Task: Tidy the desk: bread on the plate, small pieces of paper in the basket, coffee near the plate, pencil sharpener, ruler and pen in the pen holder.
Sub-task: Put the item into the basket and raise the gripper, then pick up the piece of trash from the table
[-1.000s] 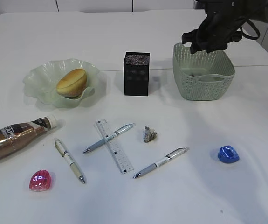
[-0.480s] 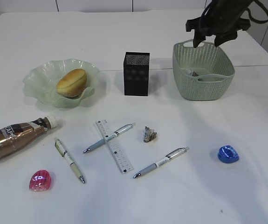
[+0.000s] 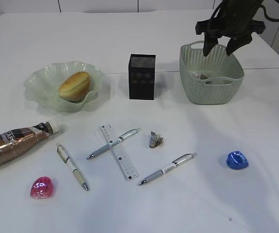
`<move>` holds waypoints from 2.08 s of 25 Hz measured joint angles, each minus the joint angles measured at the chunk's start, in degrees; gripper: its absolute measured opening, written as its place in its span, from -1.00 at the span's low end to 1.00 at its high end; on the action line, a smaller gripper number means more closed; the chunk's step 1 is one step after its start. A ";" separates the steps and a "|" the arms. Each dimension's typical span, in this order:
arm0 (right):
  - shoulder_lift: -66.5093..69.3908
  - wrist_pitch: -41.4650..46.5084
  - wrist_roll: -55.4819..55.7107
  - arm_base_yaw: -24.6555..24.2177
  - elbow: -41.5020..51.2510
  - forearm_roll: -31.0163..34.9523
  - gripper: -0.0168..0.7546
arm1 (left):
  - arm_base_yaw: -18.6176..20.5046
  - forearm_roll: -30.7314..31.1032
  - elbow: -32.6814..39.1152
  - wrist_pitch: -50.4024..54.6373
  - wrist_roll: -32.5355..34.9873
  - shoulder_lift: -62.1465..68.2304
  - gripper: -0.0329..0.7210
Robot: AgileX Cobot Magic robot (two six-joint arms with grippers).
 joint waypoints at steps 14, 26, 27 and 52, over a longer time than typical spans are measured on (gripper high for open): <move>-4.69 0.42 -2.35 2.57 3.90 9.91 0.28 | 0.00 -2.41 0.00 0.00 0.00 0.00 -0.14; -13.71 0.42 -3.44 13.07 25.21 10.26 0.28 | 0.00 -2.41 0.00 0.00 -0.02 0.00 -0.07; -13.71 0.42 -3.59 13.92 25.56 10.26 0.28 | 0.00 -2.41 0.00 0.00 -0.02 0.00 -0.07; -2.77 -0.81 -3.96 16.26 25.67 13.93 0.26 | 0.00 -2.41 0.00 0.03 -0.12 0.00 -0.06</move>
